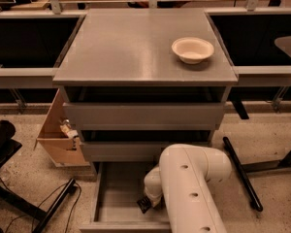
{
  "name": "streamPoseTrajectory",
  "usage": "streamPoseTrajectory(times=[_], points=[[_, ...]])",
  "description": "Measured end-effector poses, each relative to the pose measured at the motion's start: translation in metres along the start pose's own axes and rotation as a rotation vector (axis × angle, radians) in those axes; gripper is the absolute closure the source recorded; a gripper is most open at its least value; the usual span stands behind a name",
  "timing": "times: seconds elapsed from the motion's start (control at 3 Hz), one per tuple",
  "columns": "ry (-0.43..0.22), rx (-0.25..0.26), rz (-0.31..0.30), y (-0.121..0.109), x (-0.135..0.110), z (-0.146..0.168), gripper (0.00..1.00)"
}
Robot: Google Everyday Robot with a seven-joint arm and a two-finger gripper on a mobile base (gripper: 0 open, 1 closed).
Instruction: Pick rxbar chocolate from bottom drawer and place on counter
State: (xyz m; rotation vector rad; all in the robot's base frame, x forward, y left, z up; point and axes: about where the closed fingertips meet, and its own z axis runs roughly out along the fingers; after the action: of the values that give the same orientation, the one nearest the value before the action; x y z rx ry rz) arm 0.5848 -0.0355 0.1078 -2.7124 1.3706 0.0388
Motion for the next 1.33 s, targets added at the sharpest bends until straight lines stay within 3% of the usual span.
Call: streamPoseTrajectory(times=[0.33, 0.67, 1.0, 1.33], points=[[0.014, 0.02, 0.014, 0.004, -0.001, -0.021, 1.0], [0.07, 0.084, -0.002, 0.0, 0.006, -0.092, 1.0], [0.114, 0.1, 0.029, 0.018, -0.002, -0.166, 1.0], [0.125, 0.084, 0.033, 0.054, -0.018, -0.234, 1.0]])
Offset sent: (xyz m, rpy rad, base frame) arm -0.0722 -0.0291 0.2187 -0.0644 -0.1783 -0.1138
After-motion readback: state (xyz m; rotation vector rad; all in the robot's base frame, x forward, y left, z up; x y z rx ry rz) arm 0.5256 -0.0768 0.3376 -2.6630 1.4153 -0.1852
